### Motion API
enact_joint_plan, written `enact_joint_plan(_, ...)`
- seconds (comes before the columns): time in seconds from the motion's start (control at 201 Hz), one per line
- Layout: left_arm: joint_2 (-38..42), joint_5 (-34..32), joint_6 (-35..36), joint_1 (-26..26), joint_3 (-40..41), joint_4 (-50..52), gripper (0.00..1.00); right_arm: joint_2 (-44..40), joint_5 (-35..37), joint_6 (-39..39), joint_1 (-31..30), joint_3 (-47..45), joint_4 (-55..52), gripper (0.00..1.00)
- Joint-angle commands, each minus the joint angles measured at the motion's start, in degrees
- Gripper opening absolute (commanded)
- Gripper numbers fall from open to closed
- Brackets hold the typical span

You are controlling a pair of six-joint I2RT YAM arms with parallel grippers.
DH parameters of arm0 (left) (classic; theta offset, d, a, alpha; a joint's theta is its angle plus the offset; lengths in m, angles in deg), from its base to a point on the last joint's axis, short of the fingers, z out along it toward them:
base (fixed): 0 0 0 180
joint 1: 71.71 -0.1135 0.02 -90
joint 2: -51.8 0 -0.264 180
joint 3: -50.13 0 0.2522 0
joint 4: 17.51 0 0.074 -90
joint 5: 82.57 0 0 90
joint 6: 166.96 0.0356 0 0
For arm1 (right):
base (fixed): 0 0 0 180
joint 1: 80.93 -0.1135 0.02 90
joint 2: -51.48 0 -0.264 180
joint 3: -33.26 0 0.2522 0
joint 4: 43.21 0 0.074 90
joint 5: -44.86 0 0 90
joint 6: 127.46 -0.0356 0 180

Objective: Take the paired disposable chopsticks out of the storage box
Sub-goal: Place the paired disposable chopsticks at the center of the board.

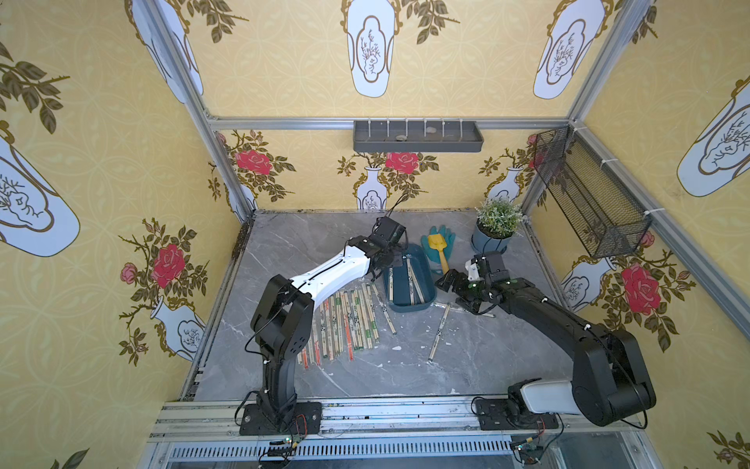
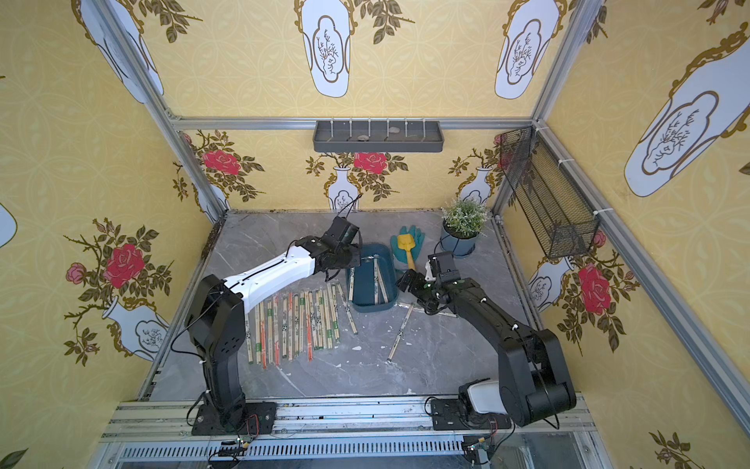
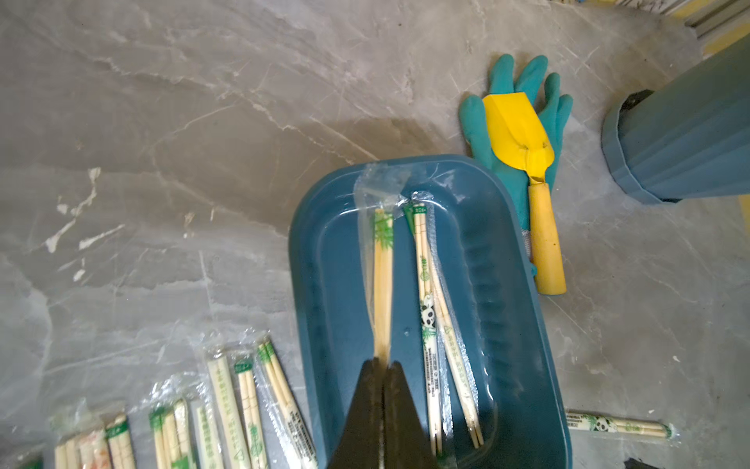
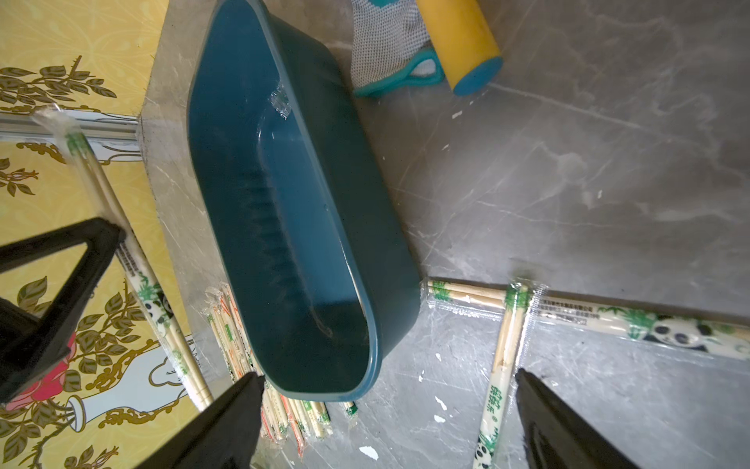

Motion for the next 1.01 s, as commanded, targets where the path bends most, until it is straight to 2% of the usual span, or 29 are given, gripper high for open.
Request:
enact_joint_plan(0.0,3.1,-2.5,-7.3,0.0,6.3,-3.1,0.0,0.2,-0.4,0.1,0.0,0.2,1.4,0.98)
enact_joint_plan(0.194,7.4,-4.1,-14.3,0.0,18.1,-6.3,0.0,0.7,-0.8,0.4,0.0,0.3,1.5,0.97)
enact_joint_plan(0.473,4.9,-0.5,-17.1,0.3,24.0,-10.6,0.01,1.8,-0.9,0.6,0.0,0.6,1.9,0.97)
enact_joint_plan(0.632,2.9,0.6,-16.7,0.5,23.6,-11.5,0.09,1.2,-0.9,0.2,-0.1,0.2,1.9,0.97)
enact_joint_plan(0.797,4.9,-0.5,-14.7,0.7,22.5,-10.6,0.33,1.1,-0.6,0.6,-0.1,0.3,1.4,0.97)
enact_joint_plan(0.881,6.3,-1.8,-13.2,0.7,20.9,-8.7,0.38,1.2,-0.6,0.5,-0.1,0.3,1.5,0.98)
enact_joint_plan(1.001,7.9,-3.3,-9.7,0.9,17.8,-7.3,0.4,0.7,-0.6,0.3,0.0,0.2,1.5,0.97)
